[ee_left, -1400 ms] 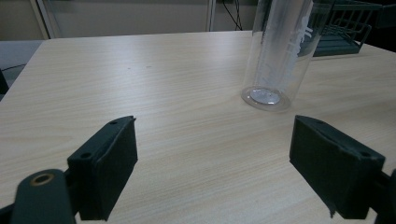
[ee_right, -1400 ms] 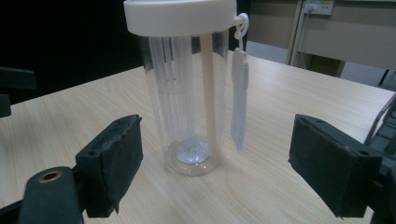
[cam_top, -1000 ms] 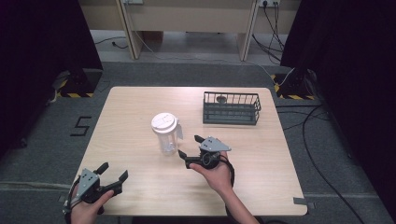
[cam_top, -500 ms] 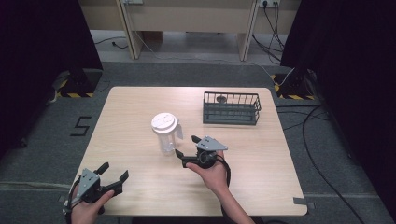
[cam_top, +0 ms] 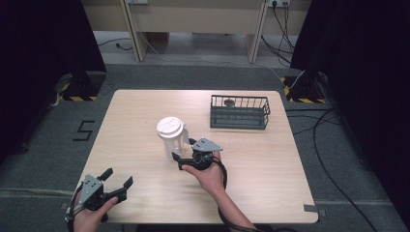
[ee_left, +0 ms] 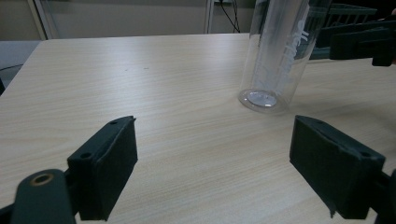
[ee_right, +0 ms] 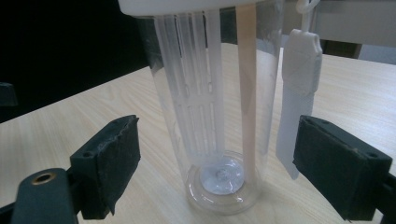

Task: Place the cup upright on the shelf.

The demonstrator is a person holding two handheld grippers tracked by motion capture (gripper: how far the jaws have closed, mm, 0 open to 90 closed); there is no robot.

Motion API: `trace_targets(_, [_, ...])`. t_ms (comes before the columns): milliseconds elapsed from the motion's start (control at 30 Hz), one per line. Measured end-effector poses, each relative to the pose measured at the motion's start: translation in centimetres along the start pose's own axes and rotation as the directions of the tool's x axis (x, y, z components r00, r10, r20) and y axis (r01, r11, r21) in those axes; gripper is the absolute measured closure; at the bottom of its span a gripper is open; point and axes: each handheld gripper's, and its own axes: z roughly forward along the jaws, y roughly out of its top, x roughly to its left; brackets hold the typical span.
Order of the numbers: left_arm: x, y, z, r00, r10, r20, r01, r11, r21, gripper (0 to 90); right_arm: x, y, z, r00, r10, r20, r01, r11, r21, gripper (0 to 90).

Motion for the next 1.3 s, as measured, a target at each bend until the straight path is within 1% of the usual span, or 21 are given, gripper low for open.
trace_targets(33, [0.0, 0.0, 0.0, 1.0000, 0.000, 0.000, 0.000, 1.0000, 0.001, 14.7, 0.0, 0.0, 0.4, 1.0000, 0.002, 0.000, -0.002, 1.000, -0.001, 15.3])
trace_targets(167, [0.0, 0.0, 0.0, 1.0000, 0.000, 0.000, 0.000, 1.0000, 0.000, 14.6, 0.0, 0.0, 1.0, 1.0000, 0.006, -0.001, -0.006, 1.000, 0.004, 15.3])
trace_targets(200, [0.0, 0.0, 0.0, 1.0000, -0.001, 0.000, 0.001, 1.0000, 0.001, 14.6, 0.0, 0.0, 1.3, 0.9999, 0.010, 0.000, -0.010, 1.000, 0.009, 15.3])
trace_targets(433, [0.0, 0.0, 0.0, 1.0000, -0.002, 0.002, 0.002, 1.0000, 0.000, 14.6, -0.1, 0.0, 2.3, 0.9999, 0.012, 0.002, -0.012, 1.000, 0.011, 15.1])
trace_targets(567, [0.0, 0.0, 0.0, 1.0000, -0.002, 0.004, 0.002, 1.0000, 0.000, 14.6, -0.3, 0.0, 2.9, 0.9999, 0.010, 0.012, -0.010, 1.000, 0.014, 15.0])
trace_targets(600, [0.0, 0.0, 0.0, 1.0000, -0.002, 0.005, 0.002, 1.0000, 0.000, 14.6, -0.3, 0.0, 3.2, 0.9999, 0.000, 0.017, 0.000, 1.000, 0.013, 14.2])
trace_targets(767, [0.0, 0.0, 0.0, 1.0000, -0.001, 0.009, 0.001, 1.0000, 0.002, 14.6, -0.2, -0.1, 3.8, 0.9999, 0.003, 0.017, -0.003, 1.000, 0.015, 13.6])
trace_targets(833, [0.0, -0.1, 0.1, 0.9999, -0.002, 0.010, 0.002, 1.0000, 0.003, 14.6, -0.2, 0.0, 4.1, 0.9999, -0.003, 0.017, 0.003, 1.000, 0.011, 13.3])
trace_targets(867, [0.0, -0.1, 0.1, 0.9999, -0.003, 0.010, 0.003, 1.0000, 0.002, 14.6, -0.1, -0.1, 4.3, 0.9999, 0.004, 0.014, -0.004, 1.000, 0.009, 13.2])
trace_targets(1033, [0.0, -0.1, 0.1, 0.9999, -0.004, 0.012, 0.004, 1.0000, 0.000, 14.6, -0.1, -0.3, 4.8, 0.9998, 0.012, 0.014, -0.012, 1.000, 0.005, 13.2])
trace_targets(1300, [0.0, -0.1, 0.1, 0.9998, -0.006, 0.017, 0.006, 1.0000, 0.001, 14.6, -0.2, -0.5, 5.4, 0.9999, -0.001, 0.016, 0.001, 1.000, 0.000, 14.4])
